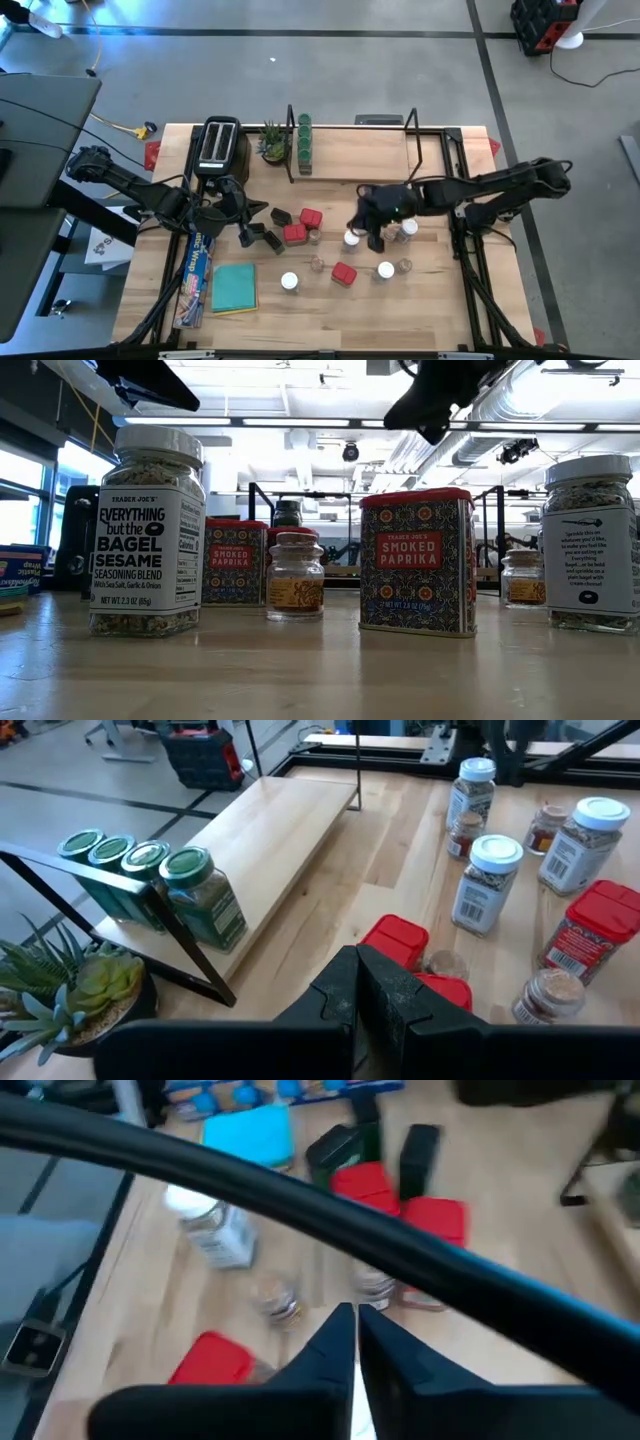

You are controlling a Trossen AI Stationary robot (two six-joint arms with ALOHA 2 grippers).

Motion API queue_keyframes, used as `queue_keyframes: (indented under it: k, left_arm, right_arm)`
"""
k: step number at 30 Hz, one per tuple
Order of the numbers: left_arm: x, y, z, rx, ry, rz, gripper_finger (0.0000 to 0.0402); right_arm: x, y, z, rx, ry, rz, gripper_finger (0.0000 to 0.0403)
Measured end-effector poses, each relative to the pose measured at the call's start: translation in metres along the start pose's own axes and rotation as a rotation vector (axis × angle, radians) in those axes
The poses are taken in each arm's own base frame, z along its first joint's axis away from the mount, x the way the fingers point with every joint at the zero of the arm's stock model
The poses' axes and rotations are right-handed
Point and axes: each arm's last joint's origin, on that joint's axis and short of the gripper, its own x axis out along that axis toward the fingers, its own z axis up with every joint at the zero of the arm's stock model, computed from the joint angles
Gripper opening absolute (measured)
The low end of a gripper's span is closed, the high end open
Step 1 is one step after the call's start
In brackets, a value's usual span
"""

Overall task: Shelf spices
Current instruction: Put the bottom right white seasoning bottle on the shelf

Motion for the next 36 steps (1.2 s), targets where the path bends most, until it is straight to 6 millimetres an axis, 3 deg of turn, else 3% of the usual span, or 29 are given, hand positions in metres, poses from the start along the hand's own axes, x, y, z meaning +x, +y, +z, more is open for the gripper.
queue_keyframes:
  k: [4, 9, 16, 23, 32, 36]
  left_arm:
    - [0.000, 0.000, 0.000, 0.003, 0.005, -0.004, 0.0003]
    - [0.000, 0.000, -0.001, 0.004, 0.007, -0.006, 0.0003]
    - [0.000, 0.000, 0.000, 0.005, 0.002, 0.007, 0.0003]
    - [0.000, 0.001, 0.000, 0.001, -0.010, 0.030, 0.0003]
    - [0.000, 0.001, 0.000, 0.000, -0.016, 0.047, 0.0003]
    - [0.000, 0.002, 0.001, -0.002, -0.018, 0.051, 0.0003]
  right_arm:
    - [-0.004, 0.012, 0.001, -0.068, 0.022, -0.023, 0.0066]
    - [-0.018, 0.037, 0.009, -0.165, 0.076, 0.034, 0.0157]
    - [-0.039, 0.079, -0.001, -0.268, 0.216, 0.084, 0.0256]
    - [-0.035, 0.100, -0.027, -0.300, 0.355, 0.104, 0.0291]
    - [-0.001, 0.105, -0.051, -0.426, 0.554, 0.135, 0.0294]
    - [0.005, 0.104, -0.057, -0.477, 0.607, 0.130, 0.0294]
